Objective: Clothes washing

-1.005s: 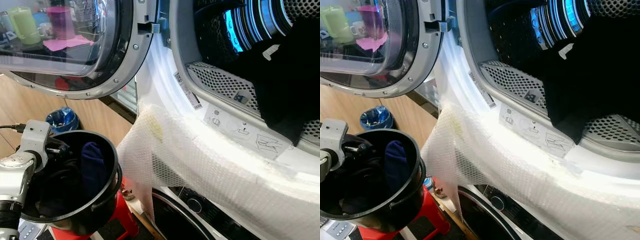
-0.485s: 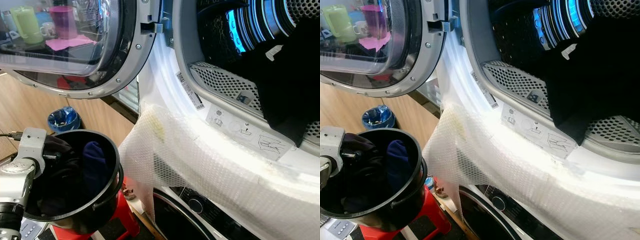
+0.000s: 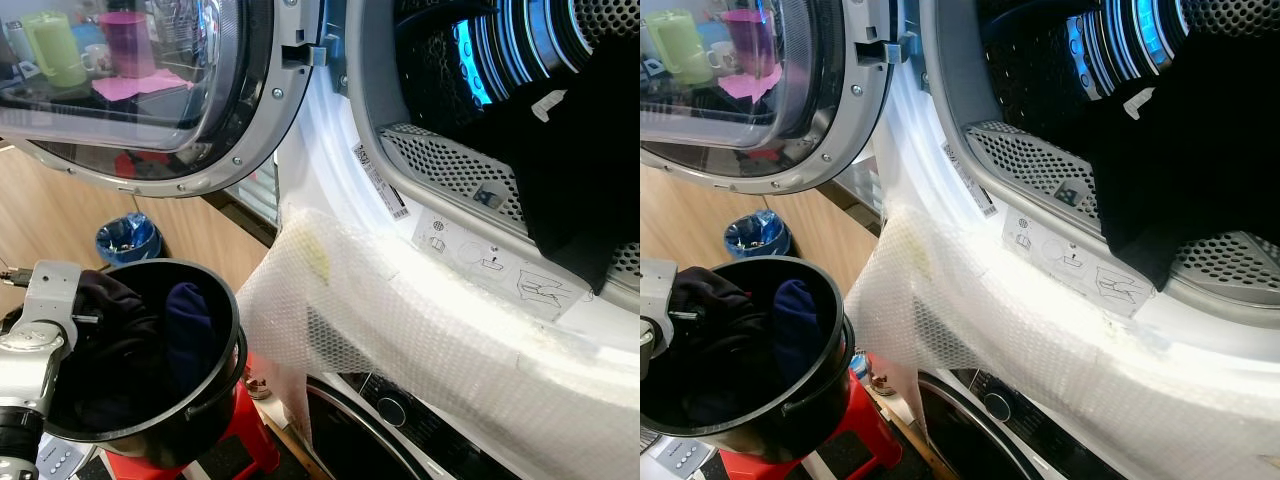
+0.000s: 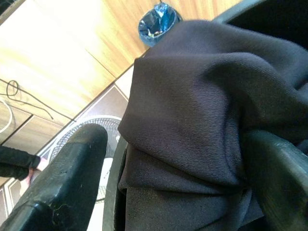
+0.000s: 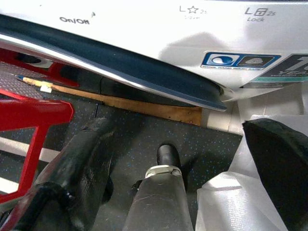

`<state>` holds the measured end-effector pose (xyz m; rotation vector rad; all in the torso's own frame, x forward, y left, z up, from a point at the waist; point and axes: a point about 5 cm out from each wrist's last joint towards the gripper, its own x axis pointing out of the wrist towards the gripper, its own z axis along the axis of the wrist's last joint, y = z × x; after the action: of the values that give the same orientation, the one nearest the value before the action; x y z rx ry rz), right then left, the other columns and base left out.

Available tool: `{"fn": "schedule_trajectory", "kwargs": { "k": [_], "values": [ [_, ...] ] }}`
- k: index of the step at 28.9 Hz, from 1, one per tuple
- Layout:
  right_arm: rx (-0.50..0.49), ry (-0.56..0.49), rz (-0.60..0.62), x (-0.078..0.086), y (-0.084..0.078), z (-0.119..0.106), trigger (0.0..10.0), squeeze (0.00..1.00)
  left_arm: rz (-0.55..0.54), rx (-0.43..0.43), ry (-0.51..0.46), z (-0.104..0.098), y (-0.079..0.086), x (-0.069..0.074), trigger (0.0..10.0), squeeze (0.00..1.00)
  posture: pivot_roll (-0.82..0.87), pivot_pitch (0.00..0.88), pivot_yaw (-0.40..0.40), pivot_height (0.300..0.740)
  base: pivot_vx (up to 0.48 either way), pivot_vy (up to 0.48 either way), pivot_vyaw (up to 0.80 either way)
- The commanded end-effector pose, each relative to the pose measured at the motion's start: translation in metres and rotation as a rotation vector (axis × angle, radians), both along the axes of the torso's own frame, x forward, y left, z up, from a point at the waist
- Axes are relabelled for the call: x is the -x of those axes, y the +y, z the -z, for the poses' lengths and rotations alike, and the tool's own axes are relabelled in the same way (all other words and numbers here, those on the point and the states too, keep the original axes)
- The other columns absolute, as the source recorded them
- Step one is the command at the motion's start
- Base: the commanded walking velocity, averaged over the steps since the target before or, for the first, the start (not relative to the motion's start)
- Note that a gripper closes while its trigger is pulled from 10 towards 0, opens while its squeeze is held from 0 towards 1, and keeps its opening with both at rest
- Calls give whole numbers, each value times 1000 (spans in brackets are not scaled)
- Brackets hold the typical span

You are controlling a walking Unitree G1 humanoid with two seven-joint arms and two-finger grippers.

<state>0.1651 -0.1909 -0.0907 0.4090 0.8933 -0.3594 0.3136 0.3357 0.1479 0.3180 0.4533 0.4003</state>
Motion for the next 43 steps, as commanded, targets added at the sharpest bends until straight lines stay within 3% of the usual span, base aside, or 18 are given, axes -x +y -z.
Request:
{"fn": "schedule_trajectory", "kwargs": {
  "k": [1,12,13,14,15,28,34,43],
  "values": [
    [0,31,0,8,-1,4,10000,0,-15,-9,15,6,2,2,10000,0,332,101,-55,740,0,0,0],
    [16,30,-18,5,-5,2,10000,0,-12,36,26,22,-9,3,10000,0,356,92,-90,740,0,0,0],
    [16,31,-19,6,-5,2,10000,0,-10,50,20,23,-11,3,7569,0,358,91,-93,740,0,0,0],
    [16,31,-19,6,-5,2,10000,0,-10,53,18,23,-11,3,2941,0,360,90,-95,740,0,0,0],
    [18,34,-28,6,-5,2,10000,0,-10,58,16,25,-13,3,0,0,362,88,-103,740,0,0,0],
    [37,44,-89,2,-9,1,10000,0,3,106,9,36,-29,8,0,0,367,92,-144,740,0,0,0],
    [44,27,-86,-3,-12,-2,10000,0,37,123,9,37,-39,1,0,0,340,86,-132,740,0,0,0],
    [37,39,-86,3,-9,1,10000,0,68,116,5,33,-43,-2,0,0,329,78,-114,740,0,0,0]
  ]
}}
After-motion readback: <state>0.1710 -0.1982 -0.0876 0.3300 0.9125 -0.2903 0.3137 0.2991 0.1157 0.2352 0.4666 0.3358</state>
